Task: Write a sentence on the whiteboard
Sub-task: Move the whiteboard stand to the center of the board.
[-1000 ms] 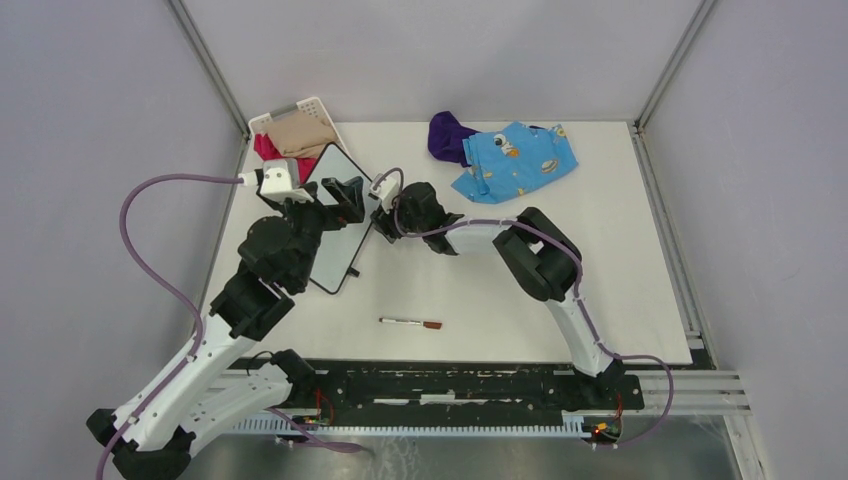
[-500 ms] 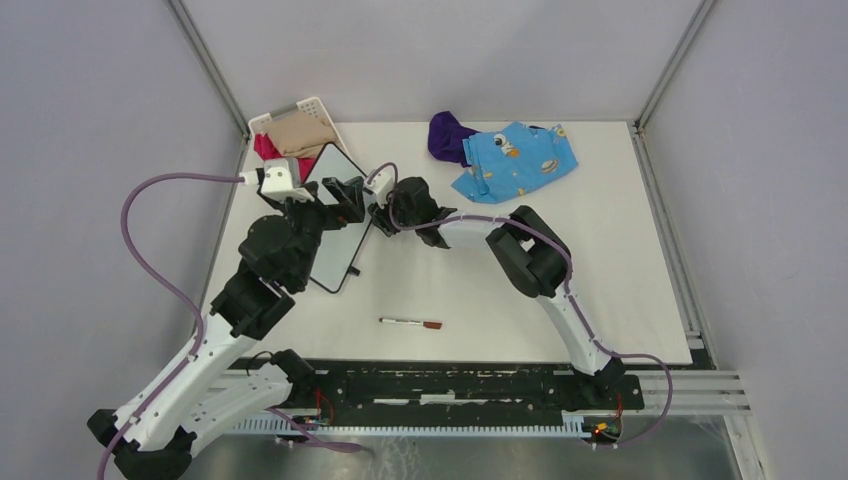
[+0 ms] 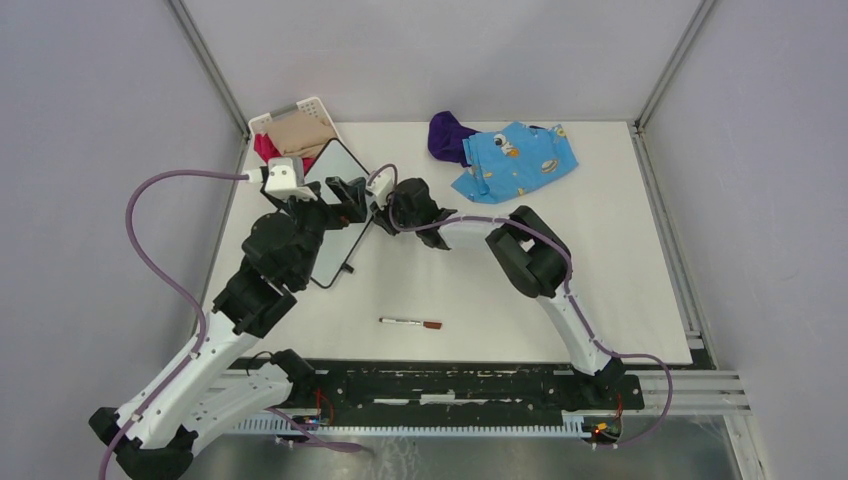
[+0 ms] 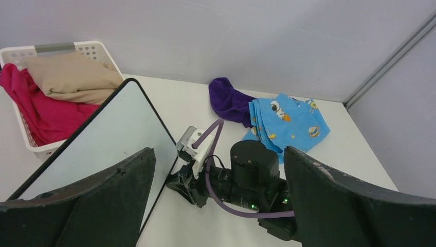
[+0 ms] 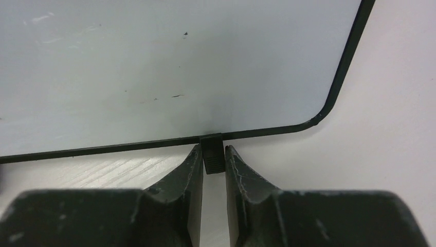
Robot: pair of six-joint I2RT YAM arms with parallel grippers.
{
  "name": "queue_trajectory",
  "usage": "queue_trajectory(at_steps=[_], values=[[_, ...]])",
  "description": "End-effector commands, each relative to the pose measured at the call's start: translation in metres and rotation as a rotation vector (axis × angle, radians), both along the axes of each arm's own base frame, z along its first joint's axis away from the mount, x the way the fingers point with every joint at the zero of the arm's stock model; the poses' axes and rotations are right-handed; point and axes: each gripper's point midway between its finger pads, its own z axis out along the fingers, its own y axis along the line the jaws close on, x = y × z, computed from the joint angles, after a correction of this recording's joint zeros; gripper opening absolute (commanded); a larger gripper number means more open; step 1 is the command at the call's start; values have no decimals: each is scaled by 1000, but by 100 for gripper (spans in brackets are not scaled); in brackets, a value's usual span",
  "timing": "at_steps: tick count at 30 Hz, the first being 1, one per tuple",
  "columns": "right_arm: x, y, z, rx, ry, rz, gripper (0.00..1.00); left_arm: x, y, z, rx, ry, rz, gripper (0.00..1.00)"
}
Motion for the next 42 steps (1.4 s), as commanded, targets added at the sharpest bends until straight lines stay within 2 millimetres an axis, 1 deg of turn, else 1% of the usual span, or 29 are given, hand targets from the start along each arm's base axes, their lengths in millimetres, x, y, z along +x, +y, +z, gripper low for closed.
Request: queue_trajectory(at_steps=[1,3,4,5,8,10,13,16,17,20,21,23,32,35,37,39,42], values=[[3,-3,28,52,-56,-20,14,0,3,20,-28,-47,6,100],[-2,-13,27,38,-63,-37,14,0,2,19,-27,-44,5,100],[-4,-18,32,39,-74,-45,13,0,2,19,-27,-44,5,100],[-7,-25,27,25,-72,-55,13,1,1,18,-27,-42,4,100],[-16,-43,31,8,-86,-83,11,1,0,17,-26,-39,0,100],[-26,-59,28,-14,-88,-104,10,2,-1,16,-26,-38,-2,100],[-36,-81,30,-38,-101,-148,7,2,-1,15,-25,-34,-3,100],[-47,-112,27,-74,-102,-223,3,4,-2,12,-23,-27,-2,100],[-51,-123,24,-84,-98,-253,1,4,-3,12,-24,-26,-2,100],[-64,-156,19,-104,-85,-357,0,7,-4,8,-19,-16,1,100],[-66,-167,21,-105,-86,-400,0,7,-4,7,-18,-13,3,100],[-76,-192,14,-120,-74,-476,0,8,-5,4,-14,-7,7,100],[-104,-269,-11,-140,19,-766,0,15,-4,-5,11,16,35,100],[-114,-290,-17,-142,43,-859,0,17,-3,-9,20,23,46,100],[-121,-300,-19,-139,57,-897,0,18,-2,-11,26,29,54,100],[-127,-309,-21,-136,72,-932,0,19,-3,-12,28,32,56,100],[-137,-316,-25,-135,102,-954,0,20,-3,-13,29,35,55,100]])
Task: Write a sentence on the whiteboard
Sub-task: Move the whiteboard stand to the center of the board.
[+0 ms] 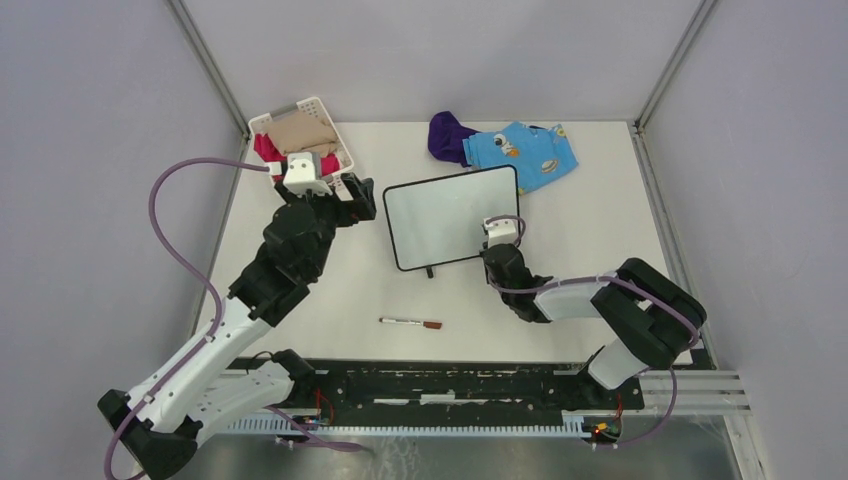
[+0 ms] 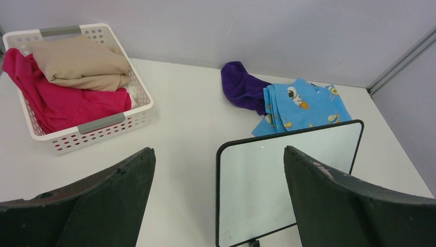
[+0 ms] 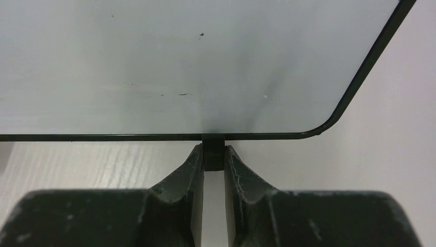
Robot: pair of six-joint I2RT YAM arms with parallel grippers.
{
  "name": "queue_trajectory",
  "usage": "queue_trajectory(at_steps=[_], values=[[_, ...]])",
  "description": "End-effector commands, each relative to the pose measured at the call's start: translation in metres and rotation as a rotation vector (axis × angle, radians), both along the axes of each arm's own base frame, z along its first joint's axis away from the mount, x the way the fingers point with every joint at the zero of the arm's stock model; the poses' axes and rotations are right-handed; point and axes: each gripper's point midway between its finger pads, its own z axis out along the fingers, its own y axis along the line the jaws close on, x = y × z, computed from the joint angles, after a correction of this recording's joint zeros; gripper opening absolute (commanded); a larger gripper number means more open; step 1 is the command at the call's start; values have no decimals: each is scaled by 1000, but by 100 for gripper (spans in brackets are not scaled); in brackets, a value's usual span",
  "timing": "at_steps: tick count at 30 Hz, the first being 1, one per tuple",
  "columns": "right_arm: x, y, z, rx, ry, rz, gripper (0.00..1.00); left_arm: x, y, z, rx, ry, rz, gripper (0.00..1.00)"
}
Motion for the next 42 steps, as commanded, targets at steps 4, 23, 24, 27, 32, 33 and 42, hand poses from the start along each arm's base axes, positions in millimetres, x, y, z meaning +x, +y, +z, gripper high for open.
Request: queue_trajectory(at_steps=[4,23,24,27,32,33,42], values=[[-34,-47,-24,-35,103,-149,0,3,4,12,-23,-33,27,100],[-76,-61,-19,-55,126,-187,0,4,1,9,-27,-23,19,100],[-77,-61,-21,-55,132,-185,0,4,1,9,-28,-24,18,100],[-80,-61,-24,-57,147,-182,0,4,1,9,-29,-23,17,100],[-80,-58,-26,-66,155,-152,3,4,0,9,-30,-23,14,100],[-80,-57,-26,-68,158,-142,2,4,0,9,-31,-23,13,100],[-88,-48,-32,-63,189,-70,0,5,-2,7,-31,-17,9,100]])
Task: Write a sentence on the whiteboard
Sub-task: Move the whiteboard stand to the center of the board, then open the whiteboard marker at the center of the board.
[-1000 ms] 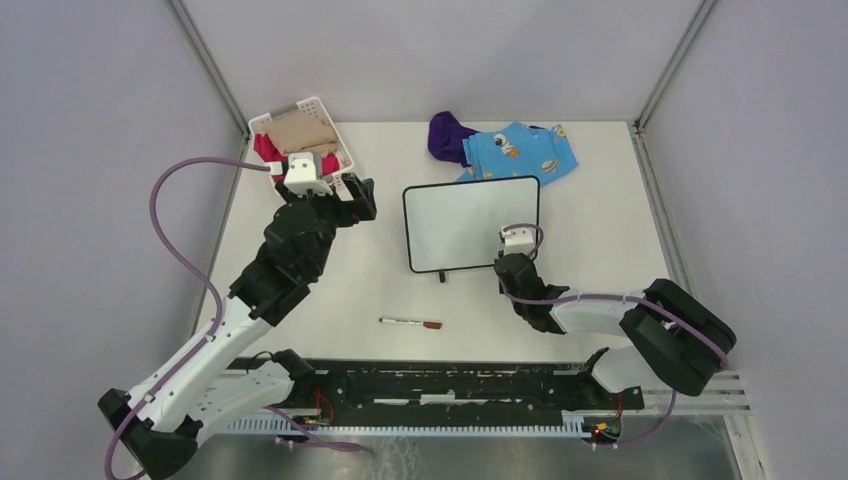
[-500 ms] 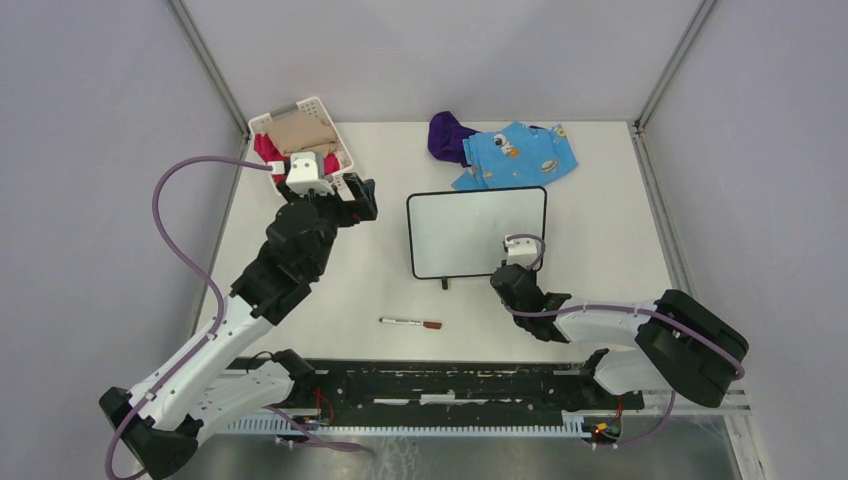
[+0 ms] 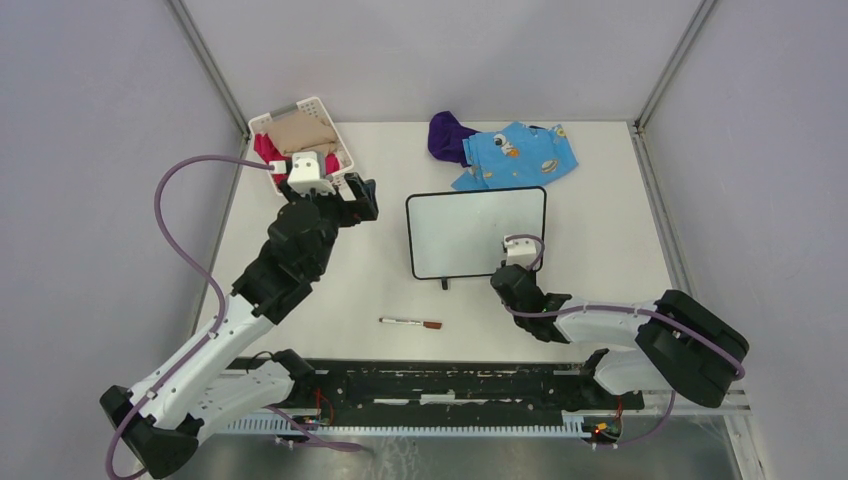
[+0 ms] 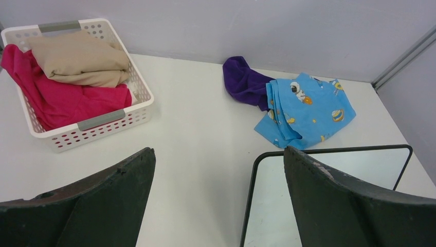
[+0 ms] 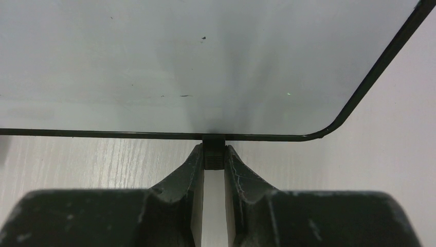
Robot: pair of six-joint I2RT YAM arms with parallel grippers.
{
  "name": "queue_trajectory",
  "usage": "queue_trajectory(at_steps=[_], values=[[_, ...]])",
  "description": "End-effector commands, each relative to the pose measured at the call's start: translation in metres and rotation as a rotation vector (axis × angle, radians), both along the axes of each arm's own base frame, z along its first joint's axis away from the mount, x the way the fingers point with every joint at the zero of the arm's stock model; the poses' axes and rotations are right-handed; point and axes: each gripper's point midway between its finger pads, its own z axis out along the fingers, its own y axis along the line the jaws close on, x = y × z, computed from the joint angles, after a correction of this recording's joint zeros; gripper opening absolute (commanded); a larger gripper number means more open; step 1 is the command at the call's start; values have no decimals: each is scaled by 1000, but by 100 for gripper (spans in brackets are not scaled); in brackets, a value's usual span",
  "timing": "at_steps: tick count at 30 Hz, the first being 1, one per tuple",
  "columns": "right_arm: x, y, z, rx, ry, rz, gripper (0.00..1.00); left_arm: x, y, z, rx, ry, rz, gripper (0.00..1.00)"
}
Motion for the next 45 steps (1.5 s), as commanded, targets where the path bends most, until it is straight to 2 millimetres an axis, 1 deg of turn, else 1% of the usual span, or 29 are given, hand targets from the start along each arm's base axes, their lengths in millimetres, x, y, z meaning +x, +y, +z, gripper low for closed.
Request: queue_trajectory(at_steps=[1,7,10,13,15,19,22,27,33,36,38,40,42,44,45], values=[[-29,-9,-28,-69,121,74,0,2,0,13,-45,-35,7,100],[-31,-8,-27,-92,124,98,1,1,1,16,-50,-41,8,100],[-32,-7,-28,-98,135,107,5,1,1,16,-53,-42,7,100],[-33,-5,-27,-83,137,118,18,1,0,16,-53,-41,5,100],[-33,-3,-27,-79,137,126,28,1,0,16,-53,-41,4,100],[-32,-3,-22,-79,126,129,46,1,0,15,-52,-39,2,100],[-31,-4,-15,-74,110,128,57,2,-1,14,-51,-37,1,100],[-32,-6,-5,-63,95,131,69,3,-3,12,-49,-32,-6,100],[-43,-10,9,-45,101,162,75,3,-6,10,-48,-24,-18,100],[-49,-11,24,-30,78,192,76,3,-7,11,-51,-25,-21,100],[-52,-8,38,-5,51,217,74,3,-7,10,-51,-24,-22,100],[-56,2,55,33,7,269,71,3,-7,11,-51,-25,-21,100],[-59,16,77,76,-56,339,67,2,-7,13,-53,-28,-21,100],[-66,37,95,116,-120,453,64,2,-5,14,-53,-31,-18,100],[-69,46,99,125,-141,507,63,1,-4,15,-54,-35,-15,100]])
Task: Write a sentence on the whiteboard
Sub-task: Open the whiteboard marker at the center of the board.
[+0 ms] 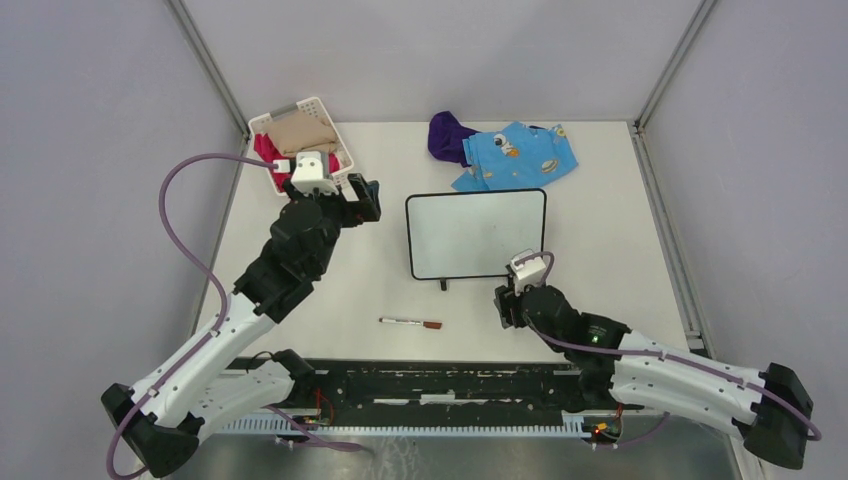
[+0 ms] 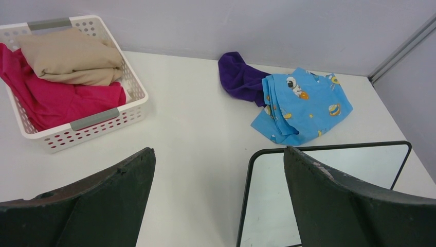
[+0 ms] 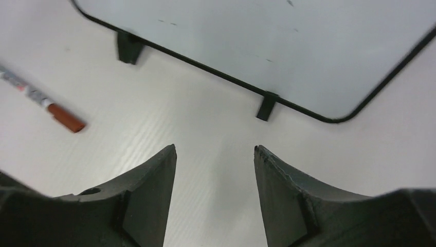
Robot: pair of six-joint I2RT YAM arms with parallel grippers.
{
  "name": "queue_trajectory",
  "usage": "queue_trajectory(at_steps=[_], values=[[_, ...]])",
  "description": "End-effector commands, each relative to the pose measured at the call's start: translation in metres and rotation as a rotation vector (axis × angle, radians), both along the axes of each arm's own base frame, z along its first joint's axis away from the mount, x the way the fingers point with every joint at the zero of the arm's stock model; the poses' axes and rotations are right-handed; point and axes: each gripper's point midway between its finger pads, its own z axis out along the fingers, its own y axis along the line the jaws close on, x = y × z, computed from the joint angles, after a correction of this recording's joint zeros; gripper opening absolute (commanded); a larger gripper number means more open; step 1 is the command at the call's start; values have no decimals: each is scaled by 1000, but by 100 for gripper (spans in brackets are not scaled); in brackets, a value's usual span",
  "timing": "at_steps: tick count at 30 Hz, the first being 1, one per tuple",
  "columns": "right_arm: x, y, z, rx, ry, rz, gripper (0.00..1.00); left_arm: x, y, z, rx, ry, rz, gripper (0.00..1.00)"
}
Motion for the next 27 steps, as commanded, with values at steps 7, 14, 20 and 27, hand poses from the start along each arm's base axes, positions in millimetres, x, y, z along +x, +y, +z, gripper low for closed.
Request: queue_trajectory(at_steps=[7,14,20,27], values=[[-35,106,46,128,-170,529,61,-3,19,25,-48,-74,78,100],[-39,162,37,-31,-113,710,59,-3,21,25,-41,-73,89,100],[-39,191,27,-108,-73,803,58,-9,30,36,-62,-104,107,100],[-44,214,0,-185,13,886,53,-18,49,45,-101,-139,174,100]])
